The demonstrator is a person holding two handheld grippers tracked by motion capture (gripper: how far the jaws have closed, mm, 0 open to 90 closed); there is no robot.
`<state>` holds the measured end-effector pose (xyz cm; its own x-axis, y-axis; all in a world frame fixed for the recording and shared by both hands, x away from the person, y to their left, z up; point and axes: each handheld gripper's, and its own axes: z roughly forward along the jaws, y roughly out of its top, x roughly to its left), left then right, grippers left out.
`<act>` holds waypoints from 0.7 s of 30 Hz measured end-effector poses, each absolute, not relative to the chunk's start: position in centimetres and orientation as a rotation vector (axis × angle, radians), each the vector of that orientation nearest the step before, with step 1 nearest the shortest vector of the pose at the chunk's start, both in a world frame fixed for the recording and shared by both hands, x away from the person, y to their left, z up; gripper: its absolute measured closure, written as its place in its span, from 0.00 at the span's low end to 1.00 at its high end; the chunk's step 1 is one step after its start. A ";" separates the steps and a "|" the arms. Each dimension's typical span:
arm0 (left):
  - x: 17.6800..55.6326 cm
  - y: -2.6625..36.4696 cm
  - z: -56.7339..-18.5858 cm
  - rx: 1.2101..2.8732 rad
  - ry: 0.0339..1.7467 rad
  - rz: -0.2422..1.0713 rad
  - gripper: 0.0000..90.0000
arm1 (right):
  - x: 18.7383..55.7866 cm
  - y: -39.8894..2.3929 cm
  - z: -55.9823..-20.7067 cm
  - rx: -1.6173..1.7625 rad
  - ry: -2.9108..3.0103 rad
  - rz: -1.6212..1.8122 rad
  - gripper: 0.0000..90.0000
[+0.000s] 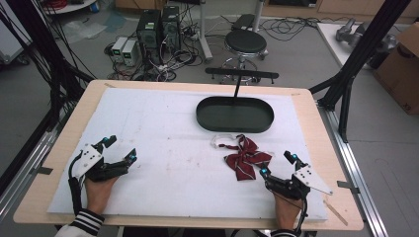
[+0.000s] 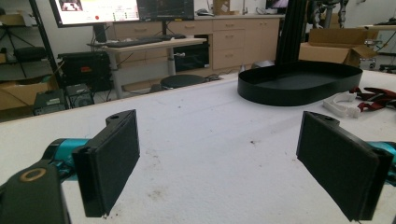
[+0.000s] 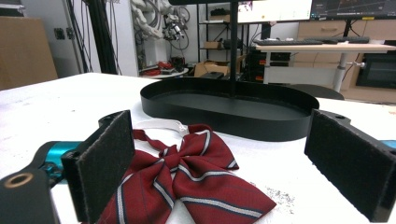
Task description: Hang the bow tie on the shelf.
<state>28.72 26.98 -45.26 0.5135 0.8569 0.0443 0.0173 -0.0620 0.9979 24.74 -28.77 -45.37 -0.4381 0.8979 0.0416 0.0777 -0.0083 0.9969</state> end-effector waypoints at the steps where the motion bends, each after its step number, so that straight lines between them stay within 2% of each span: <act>1: 28.7 27.0 -45.3 1.481 0.798 0.824 0.15 | 24.7 -28.8 -45.4 1.034 1.585 1.522 0.08; 21: 28.7 26.8 -45.2 1.493 0.792 0.841 0.15 | 24.6 -28.8 -45.4 1.018 1.587 1.536 0.08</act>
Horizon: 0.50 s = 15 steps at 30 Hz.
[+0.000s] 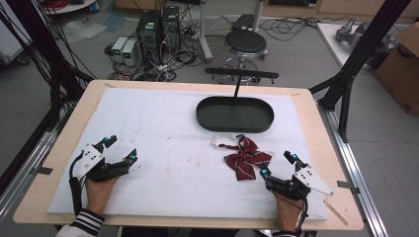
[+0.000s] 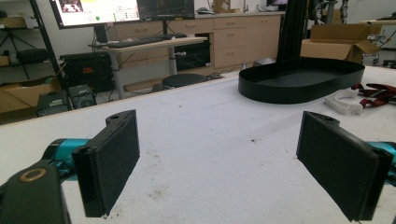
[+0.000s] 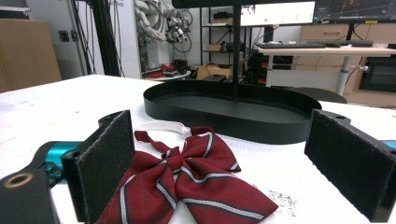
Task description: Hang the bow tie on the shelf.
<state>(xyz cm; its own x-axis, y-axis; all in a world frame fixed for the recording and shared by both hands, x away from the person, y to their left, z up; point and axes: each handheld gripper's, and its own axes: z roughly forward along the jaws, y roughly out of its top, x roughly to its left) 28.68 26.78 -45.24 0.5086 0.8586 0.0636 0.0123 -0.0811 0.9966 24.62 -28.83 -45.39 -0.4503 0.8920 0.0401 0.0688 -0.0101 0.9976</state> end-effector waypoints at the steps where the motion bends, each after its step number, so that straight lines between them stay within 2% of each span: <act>1: 28.7 26.8 -45.2 1.494 0.792 0.841 0.15 | 24.6 -28.8 -45.4 1.009 1.583 1.535 0.08; 15: 28.7 26.7 -45.2 1.494 0.791 0.840 0.15 | 25.0 -28.6 -44.8 1.030 1.620 1.497 0.08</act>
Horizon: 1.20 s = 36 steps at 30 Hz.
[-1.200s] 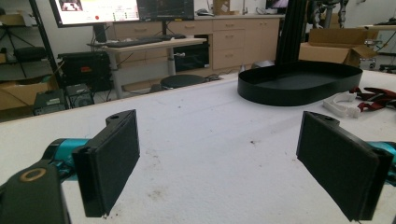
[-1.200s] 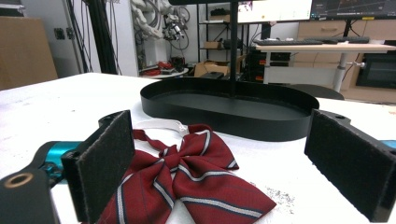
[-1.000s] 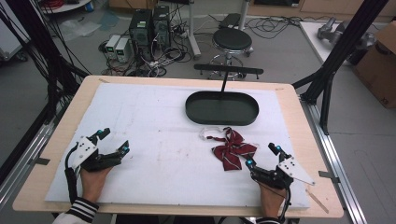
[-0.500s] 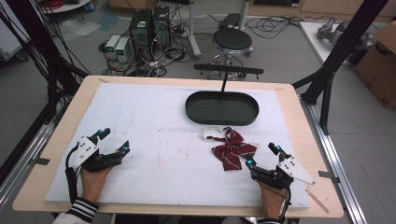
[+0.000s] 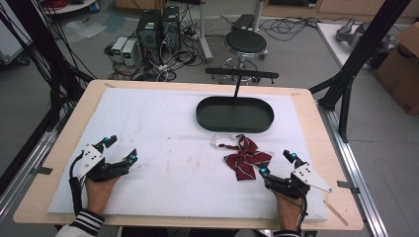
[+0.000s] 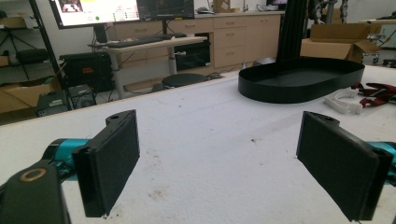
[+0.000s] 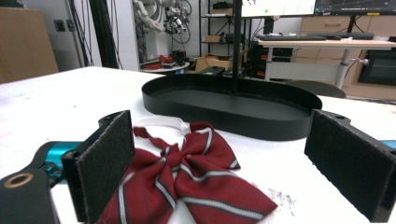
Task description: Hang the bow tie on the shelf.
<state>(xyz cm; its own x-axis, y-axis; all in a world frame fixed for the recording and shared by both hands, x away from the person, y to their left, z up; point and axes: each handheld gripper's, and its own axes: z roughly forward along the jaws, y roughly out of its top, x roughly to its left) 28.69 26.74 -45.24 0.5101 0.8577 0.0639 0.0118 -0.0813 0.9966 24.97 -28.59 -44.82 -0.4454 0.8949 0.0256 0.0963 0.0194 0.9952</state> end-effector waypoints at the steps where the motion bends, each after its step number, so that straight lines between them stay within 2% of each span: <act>1: 28.7 26.7 -45.2 1.494 0.790 0.840 0.15 | 25.0 -28.5 -44.5 1.036 1.620 1.505 0.08; 15: 28.7 26.7 -45.2 1.495 0.792 0.841 0.15 | 28.4 -24.5 -38.3 0.985 1.805 1.437 0.08; 36: 28.7 26.6 -45.2 1.510 0.782 0.845 0.15 | 34.5 -16.5 -36.8 1.051 2.194 1.184 0.08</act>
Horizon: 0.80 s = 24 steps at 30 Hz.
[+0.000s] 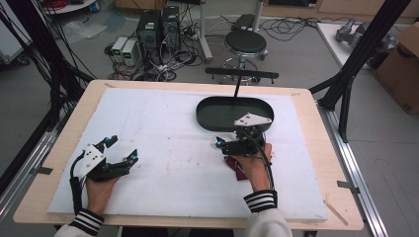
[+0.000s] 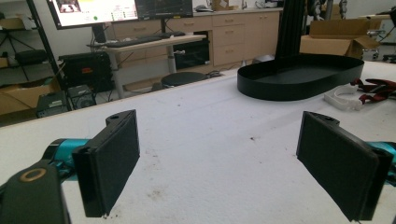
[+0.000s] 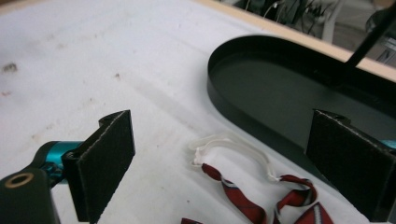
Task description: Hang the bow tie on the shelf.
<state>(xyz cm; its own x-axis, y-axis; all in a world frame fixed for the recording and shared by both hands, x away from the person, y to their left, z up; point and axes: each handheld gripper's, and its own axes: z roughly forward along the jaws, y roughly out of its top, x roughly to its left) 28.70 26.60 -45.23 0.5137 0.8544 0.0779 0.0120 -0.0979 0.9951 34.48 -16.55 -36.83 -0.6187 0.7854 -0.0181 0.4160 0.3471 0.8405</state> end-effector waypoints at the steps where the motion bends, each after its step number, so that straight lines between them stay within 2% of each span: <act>1: 28.7 26.6 -45.2 1.510 0.782 0.844 0.15 | 34.9 -15.9 -37.1 1.064 2.226 1.147 0.08; 11: 28.7 26.6 -45.2 1.509 0.782 0.844 0.15 | 36.6 -13.9 -38.0 1.166 2.312 1.098 0.09; 13: 28.7 26.6 -45.2 1.510 0.781 0.846 0.15 | 36.8 -13.6 -38.1 1.167 2.330 1.099 0.19; 19: 28.7 26.6 -45.2 1.510 0.781 0.846 0.15 | 37.6 -12.9 -39.2 1.194 2.389 1.015 0.21; 22: 28.7 26.6 -45.2 1.511 0.778 0.846 0.15 | 38.0 -12.8 -39.6 1.220 2.416 0.972 0.29; 24: 28.7 26.6 -45.2 1.511 0.777 0.846 0.15 | 38.2 -12.8 -39.8 1.223 2.426 0.958 0.30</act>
<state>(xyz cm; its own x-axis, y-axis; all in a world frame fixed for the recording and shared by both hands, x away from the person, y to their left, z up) 28.67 26.60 -45.22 0.5160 0.8527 0.0812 0.0088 -0.1000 0.9949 38.15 -12.79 -39.75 -0.6119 0.7886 0.0601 0.6171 0.4286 0.6599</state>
